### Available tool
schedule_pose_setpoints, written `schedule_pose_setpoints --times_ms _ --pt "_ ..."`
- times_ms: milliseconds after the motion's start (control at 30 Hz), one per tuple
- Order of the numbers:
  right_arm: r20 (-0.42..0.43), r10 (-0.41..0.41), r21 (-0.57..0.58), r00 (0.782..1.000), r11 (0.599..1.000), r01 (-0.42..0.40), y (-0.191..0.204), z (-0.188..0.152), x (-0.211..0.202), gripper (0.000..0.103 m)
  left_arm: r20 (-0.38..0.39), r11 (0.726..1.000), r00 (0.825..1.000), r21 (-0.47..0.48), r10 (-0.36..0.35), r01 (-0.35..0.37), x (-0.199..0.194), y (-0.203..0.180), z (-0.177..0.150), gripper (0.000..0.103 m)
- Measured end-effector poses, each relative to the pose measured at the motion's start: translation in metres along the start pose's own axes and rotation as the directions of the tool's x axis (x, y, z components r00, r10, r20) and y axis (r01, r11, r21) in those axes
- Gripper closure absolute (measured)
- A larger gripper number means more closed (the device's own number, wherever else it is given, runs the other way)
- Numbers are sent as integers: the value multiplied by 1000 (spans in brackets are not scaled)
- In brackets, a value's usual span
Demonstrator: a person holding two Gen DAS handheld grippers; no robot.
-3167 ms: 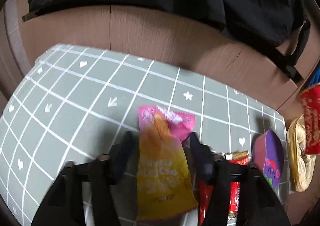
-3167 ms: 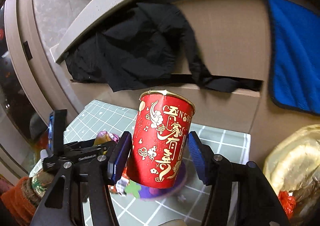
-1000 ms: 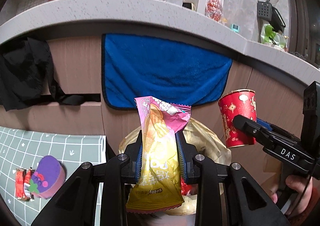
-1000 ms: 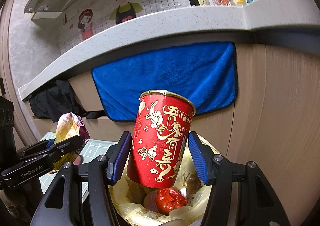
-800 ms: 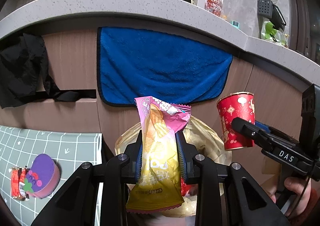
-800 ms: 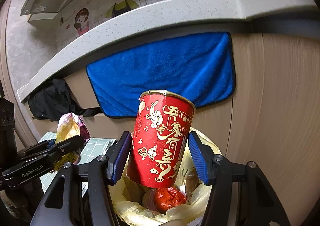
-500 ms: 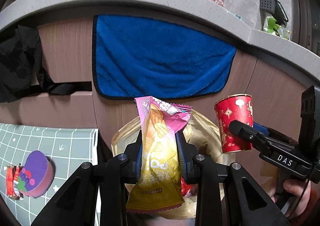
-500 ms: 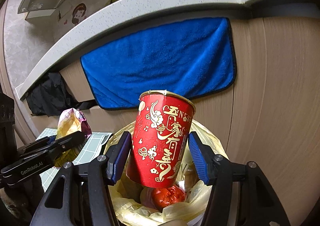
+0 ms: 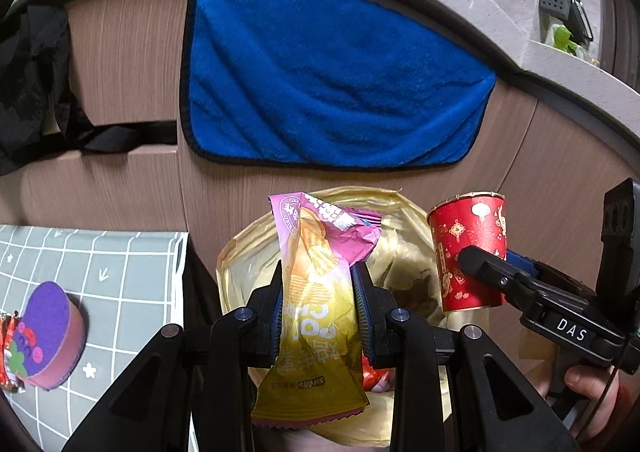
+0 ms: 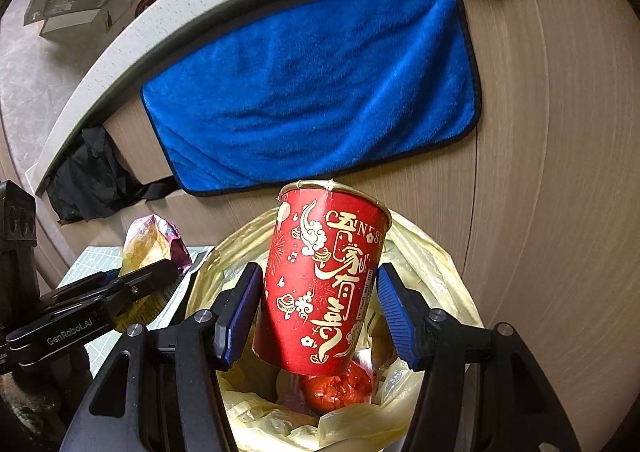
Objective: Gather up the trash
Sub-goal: 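Carry the red cup and yellow-pink wrapper over the bin with both grippers, then open both grippers to drop the cup and wrapper into the bin, then move both grippers back over the table toward the red candy wrappers and purple sponge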
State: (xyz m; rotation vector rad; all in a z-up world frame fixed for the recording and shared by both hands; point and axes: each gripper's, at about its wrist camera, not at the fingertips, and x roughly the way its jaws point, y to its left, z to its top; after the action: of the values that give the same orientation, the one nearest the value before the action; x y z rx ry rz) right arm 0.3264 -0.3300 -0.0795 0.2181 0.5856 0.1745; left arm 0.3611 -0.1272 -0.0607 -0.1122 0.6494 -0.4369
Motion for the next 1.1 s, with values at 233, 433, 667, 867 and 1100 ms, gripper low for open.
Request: schedule_pose_setpoints --times_ms 233,433,667,867,1100 --pt "-14 1 16 1000 1000 -1 -5 2 12 45 -34 997 997 -33 -75 74 12 7 -1 58" --pt "-1 -17 42 1000 999 17 -7 0 13 31 -24 994 996 -68 -85 83 10 15 2 42" --pt "-14 -15 57 1000 998 16 -5 -4 7 31 -9 996 998 -69 -55 54 -12 24 4 41" --pt "4 15 47 1000 999 -15 8 -5 -11 31 8 998 1000 -69 3 -2 -42 49 -4 41" --pt "23 40 -7 999 999 -40 46 -7 -28 31 42 988 995 -130 95 -88 -90 107 -18 41"
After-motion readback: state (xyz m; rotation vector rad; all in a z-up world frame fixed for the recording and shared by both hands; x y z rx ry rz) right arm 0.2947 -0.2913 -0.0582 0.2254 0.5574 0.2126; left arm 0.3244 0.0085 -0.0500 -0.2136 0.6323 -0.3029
